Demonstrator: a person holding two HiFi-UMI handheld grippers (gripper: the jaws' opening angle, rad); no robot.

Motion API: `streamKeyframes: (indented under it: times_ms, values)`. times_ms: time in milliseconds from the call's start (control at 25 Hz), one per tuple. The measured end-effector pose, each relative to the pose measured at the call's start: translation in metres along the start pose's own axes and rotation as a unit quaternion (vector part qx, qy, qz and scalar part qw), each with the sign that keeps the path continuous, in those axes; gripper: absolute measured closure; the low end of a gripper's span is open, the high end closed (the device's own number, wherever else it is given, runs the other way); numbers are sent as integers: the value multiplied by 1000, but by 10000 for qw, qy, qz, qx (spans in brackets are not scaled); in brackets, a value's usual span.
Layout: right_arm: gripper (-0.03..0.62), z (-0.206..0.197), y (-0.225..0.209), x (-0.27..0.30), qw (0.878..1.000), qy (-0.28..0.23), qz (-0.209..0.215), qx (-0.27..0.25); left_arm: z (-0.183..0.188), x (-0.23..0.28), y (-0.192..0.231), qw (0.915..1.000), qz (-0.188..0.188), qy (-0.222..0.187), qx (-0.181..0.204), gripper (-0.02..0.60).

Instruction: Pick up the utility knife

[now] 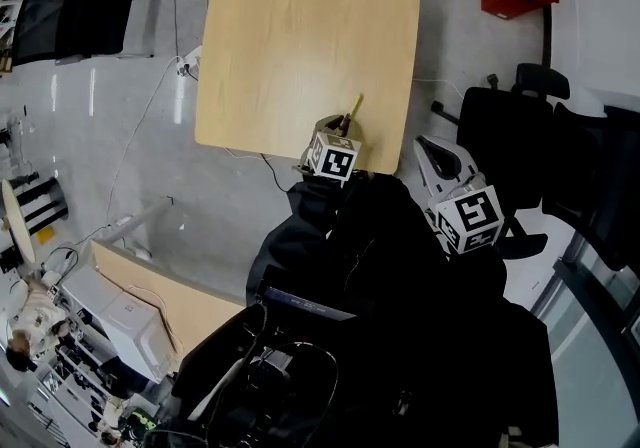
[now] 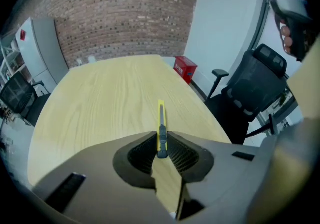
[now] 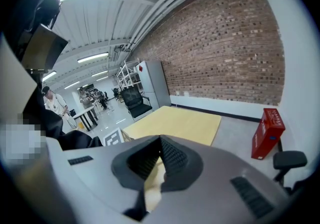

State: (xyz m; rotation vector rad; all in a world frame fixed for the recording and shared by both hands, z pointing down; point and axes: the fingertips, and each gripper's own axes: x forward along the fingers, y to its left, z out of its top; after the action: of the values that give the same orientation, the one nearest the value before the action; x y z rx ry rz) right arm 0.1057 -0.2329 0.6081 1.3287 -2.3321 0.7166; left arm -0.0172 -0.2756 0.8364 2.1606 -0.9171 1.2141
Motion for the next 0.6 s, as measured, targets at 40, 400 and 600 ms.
streamKeyframes:
  times_ms: [40, 400, 600]
  values:
    - [590, 2, 1, 0, 10000, -30, 12, -11, 5, -7, 1, 9999, 22, -125, -78, 511]
    - [591, 42, 19, -4, 9984, -508, 6, -254, 73, -118, 17, 9815, 449, -1712, -726, 512]
    - [591, 79, 36, -15, 9940, -940, -34, -556, 114, -206, 17, 9582, 753, -2683, -648, 512]
